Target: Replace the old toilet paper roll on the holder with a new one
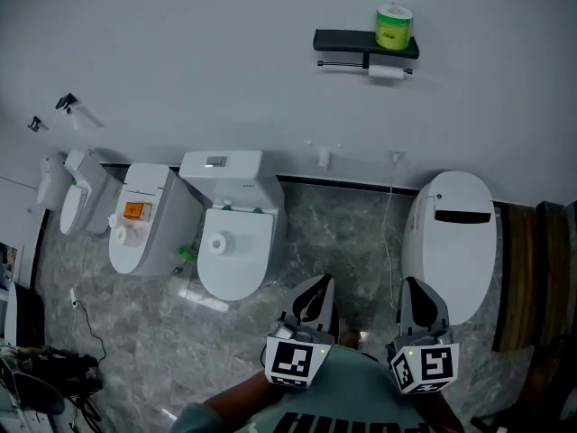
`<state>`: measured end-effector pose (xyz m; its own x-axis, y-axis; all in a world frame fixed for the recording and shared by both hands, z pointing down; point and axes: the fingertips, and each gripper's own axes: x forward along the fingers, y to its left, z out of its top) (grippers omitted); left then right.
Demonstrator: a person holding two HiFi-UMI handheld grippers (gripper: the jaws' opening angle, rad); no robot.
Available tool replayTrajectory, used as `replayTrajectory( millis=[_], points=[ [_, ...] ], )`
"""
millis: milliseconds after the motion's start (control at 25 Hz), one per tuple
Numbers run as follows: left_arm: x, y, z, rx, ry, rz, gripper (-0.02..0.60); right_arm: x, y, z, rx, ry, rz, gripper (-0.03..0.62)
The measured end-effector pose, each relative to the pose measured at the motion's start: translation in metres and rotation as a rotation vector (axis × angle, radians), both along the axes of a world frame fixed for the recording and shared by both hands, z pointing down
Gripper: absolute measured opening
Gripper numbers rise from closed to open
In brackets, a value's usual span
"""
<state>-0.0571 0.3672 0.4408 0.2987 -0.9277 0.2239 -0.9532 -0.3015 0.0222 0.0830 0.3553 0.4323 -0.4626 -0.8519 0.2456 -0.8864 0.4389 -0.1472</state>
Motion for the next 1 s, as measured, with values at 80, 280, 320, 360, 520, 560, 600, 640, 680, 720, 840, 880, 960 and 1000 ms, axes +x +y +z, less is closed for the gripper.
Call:
replayTrajectory(
  millis=[80, 280, 320, 360, 520, 560, 600, 640, 680, 720, 840, 880, 960, 1000],
  points=[
    [-0.009, -0.025, -0.001, 0.002, 0.006, 0.006, 0.004, -0.011, -0.024, -0.002, 0.000, 0.022, -0.005, 0.008],
    [-0.026, -0.087, -0.015, 0.027, 0.024, 0.047, 0.003, -0.033, -0.084, -0.017, 0.027, 0.064, 0.015, 0.008],
    [-0.028, -0.098, -0.019, 0.030, 0.025, 0.059, 0.005, -0.036, -0.094, -0.020, 0.031, 0.068, 0.025, 0.008],
    [-0.031, -0.108, -0.023, 0.035, 0.026, 0.071, 0.004, -0.039, -0.102, -0.024, 0.035, 0.073, 0.034, 0.008],
    [-0.043, -0.142, -0.036, 0.083, 0.039, 0.095, 0.005, -0.051, -0.131, -0.035, 0.050, 0.086, 0.066, 0.008],
    [-0.047, -0.150, -0.038, 0.088, 0.042, 0.099, 0.005, -0.054, -0.137, -0.038, 0.056, 0.089, 0.072, 0.008],
    [-0.050, -0.158, -0.040, 0.092, 0.045, 0.104, 0.003, -0.058, -0.143, -0.040, 0.062, 0.092, 0.078, 0.008],
    [-0.053, -0.165, -0.042, 0.096, 0.047, 0.109, 0.004, -0.061, -0.149, -0.043, 0.068, 0.096, 0.084, 0.008],
    [-0.057, -0.171, -0.044, 0.095, 0.048, 0.116, 0.005, -0.064, -0.155, -0.046, 0.075, 0.098, 0.091, 0.008],
    [-0.059, -0.176, -0.044, 0.088, 0.048, 0.125, 0.005, -0.066, -0.161, -0.047, 0.081, 0.100, 0.099, 0.008],
    [-0.069, -0.191, -0.045, 0.076, 0.041, 0.146, 0.005, -0.074, -0.176, -0.050, 0.092, 0.101, 0.125, 0.008],
    [-0.073, -0.196, -0.045, 0.085, 0.039, 0.147, 0.005, -0.078, -0.180, -0.051, 0.093, 0.100, 0.129, 0.008],
    [-0.081, -0.204, -0.045, 0.103, 0.038, 0.144, 0.004, -0.086, -0.187, -0.051, 0.092, 0.101, 0.129, 0.008],
    [-0.084, -0.207, -0.045, 0.107, 0.039, 0.142, 0.004, -0.090, -0.190, -0.050, 0.090, 0.103, 0.128, 0.008]
  ],
)
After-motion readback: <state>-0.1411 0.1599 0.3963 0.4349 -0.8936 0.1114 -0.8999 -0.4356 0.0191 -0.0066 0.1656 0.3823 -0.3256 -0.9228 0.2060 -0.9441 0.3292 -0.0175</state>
